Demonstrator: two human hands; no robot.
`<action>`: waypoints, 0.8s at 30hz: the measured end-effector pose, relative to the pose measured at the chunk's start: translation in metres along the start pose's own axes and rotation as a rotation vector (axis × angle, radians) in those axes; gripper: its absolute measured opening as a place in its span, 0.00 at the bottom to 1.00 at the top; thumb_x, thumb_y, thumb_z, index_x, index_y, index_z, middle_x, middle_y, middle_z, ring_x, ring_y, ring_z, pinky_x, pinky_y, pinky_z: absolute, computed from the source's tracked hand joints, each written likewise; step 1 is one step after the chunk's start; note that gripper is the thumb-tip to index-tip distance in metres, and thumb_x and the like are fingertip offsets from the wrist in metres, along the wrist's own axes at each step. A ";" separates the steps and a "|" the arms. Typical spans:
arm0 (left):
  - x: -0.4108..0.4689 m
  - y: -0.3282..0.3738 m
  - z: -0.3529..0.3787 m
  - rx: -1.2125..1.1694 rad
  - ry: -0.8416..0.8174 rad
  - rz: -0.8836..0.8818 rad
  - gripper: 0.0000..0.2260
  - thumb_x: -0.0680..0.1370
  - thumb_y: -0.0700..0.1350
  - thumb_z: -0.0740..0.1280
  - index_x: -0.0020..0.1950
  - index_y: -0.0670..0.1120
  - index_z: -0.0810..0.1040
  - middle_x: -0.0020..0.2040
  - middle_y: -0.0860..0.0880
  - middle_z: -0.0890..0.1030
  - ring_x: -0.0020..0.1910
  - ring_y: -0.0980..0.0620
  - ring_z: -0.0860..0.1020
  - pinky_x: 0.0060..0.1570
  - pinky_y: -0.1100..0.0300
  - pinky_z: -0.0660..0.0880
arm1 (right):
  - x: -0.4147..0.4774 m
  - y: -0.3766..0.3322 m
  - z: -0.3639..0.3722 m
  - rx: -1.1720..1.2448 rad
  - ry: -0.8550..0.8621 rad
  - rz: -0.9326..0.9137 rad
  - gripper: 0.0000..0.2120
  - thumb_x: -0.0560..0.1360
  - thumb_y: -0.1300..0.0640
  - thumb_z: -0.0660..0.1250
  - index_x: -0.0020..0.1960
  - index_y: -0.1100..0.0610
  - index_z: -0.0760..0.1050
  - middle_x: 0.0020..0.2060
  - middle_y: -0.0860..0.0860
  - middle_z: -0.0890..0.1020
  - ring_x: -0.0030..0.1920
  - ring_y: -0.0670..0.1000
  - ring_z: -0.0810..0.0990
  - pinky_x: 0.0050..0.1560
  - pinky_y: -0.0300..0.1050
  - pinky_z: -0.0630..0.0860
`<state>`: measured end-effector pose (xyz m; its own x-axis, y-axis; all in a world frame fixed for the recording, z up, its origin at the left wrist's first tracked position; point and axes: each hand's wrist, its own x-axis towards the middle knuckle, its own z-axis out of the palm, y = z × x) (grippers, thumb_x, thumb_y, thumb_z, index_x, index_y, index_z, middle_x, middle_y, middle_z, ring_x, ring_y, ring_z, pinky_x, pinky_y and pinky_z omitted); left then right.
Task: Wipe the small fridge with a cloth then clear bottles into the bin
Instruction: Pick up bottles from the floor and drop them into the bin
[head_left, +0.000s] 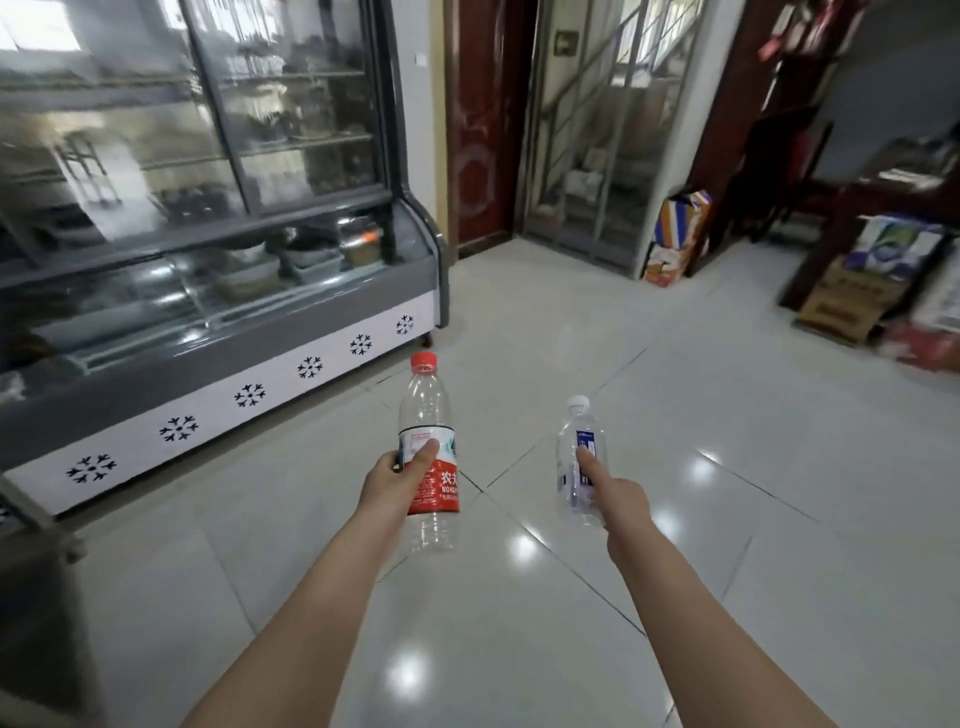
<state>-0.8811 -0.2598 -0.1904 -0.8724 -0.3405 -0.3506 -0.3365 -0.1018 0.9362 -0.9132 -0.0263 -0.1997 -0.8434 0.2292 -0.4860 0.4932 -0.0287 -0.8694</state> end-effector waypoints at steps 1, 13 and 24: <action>0.008 0.007 0.021 0.002 -0.021 0.006 0.18 0.73 0.54 0.69 0.57 0.45 0.73 0.48 0.44 0.81 0.43 0.47 0.81 0.44 0.54 0.77 | 0.013 -0.009 -0.013 -0.001 0.018 -0.002 0.21 0.70 0.43 0.71 0.36 0.62 0.72 0.37 0.55 0.74 0.35 0.54 0.72 0.35 0.42 0.66; 0.105 0.071 0.204 0.043 -0.147 0.050 0.17 0.74 0.55 0.68 0.56 0.45 0.73 0.49 0.44 0.81 0.44 0.46 0.81 0.43 0.54 0.77 | 0.157 -0.105 -0.106 0.024 0.105 -0.089 0.22 0.70 0.42 0.71 0.35 0.62 0.75 0.36 0.56 0.77 0.35 0.53 0.73 0.35 0.42 0.67; 0.300 0.151 0.315 0.055 -0.254 0.065 0.18 0.73 0.56 0.68 0.55 0.45 0.74 0.48 0.45 0.81 0.43 0.48 0.80 0.39 0.58 0.76 | 0.336 -0.210 -0.091 0.097 0.206 -0.089 0.19 0.72 0.43 0.69 0.37 0.60 0.75 0.35 0.53 0.77 0.36 0.50 0.74 0.35 0.39 0.66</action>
<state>-1.3054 -0.0829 -0.1620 -0.9514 -0.0981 -0.2919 -0.2900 -0.0338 0.9564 -1.2810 0.1454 -0.1722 -0.8166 0.4280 -0.3872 0.3873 -0.0909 -0.9175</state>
